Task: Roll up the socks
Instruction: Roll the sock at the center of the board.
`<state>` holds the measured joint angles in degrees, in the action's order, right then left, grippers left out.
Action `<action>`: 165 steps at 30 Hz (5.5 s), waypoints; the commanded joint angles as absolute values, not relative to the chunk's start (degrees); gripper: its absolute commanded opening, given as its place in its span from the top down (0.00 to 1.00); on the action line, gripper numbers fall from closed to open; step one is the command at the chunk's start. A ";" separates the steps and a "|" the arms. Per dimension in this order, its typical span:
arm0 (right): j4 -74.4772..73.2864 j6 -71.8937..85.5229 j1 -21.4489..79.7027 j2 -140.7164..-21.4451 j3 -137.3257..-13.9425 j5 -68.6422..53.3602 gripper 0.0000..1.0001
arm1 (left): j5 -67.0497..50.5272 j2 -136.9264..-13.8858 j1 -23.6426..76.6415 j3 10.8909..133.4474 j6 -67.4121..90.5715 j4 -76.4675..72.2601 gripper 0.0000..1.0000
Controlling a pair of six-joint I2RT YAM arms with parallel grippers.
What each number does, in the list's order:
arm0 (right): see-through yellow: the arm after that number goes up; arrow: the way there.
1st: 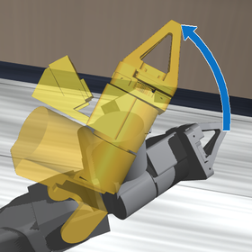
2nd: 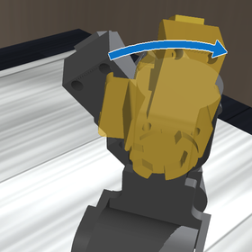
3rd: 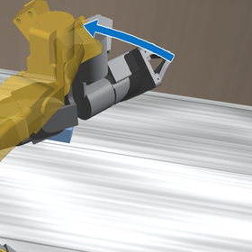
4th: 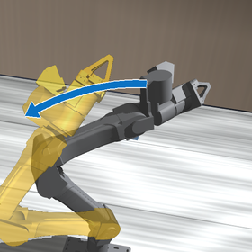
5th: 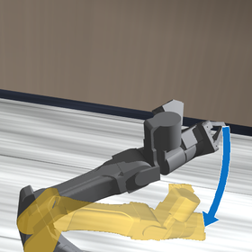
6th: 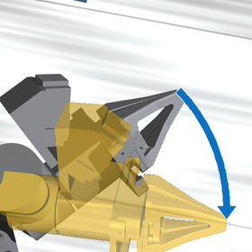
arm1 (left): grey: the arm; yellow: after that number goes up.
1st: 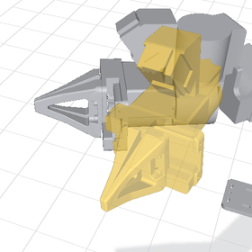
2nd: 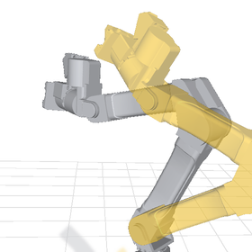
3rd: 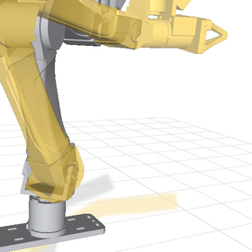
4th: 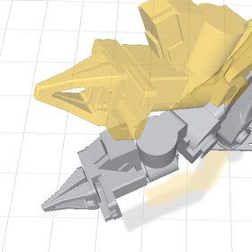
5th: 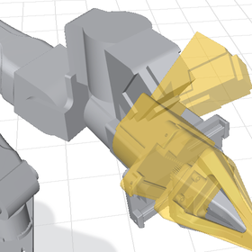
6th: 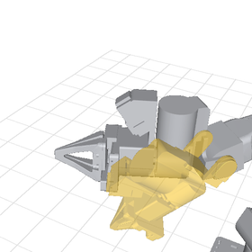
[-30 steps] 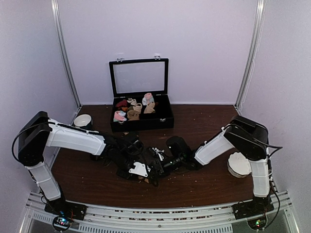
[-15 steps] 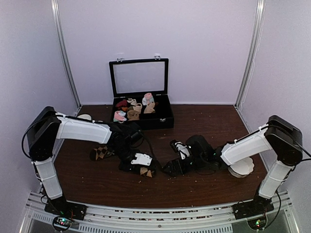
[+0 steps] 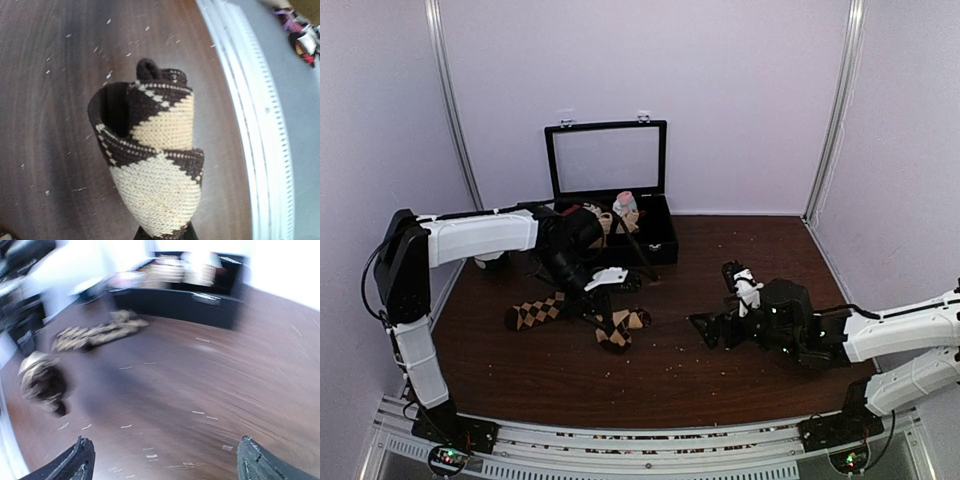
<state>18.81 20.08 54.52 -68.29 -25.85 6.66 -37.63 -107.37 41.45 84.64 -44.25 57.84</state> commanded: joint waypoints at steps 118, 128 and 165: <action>48.00 58.48 57.40 -104.25 -52.31 -30.29 1.00 | 10.58 -86.51 54.93 72.68 -44.36 30.76 0.12; 60.15 74.88 56.24 -111.54 -52.58 -35.31 1.00 | 9.63 -86.30 54.93 70.36 -47.69 32.48 0.46; 22.87 12.30 62.46 -81.52 -46.53 -12.14 0.01 | -47.42 -101.47 42.28 98.22 -40.16 75.33 1.00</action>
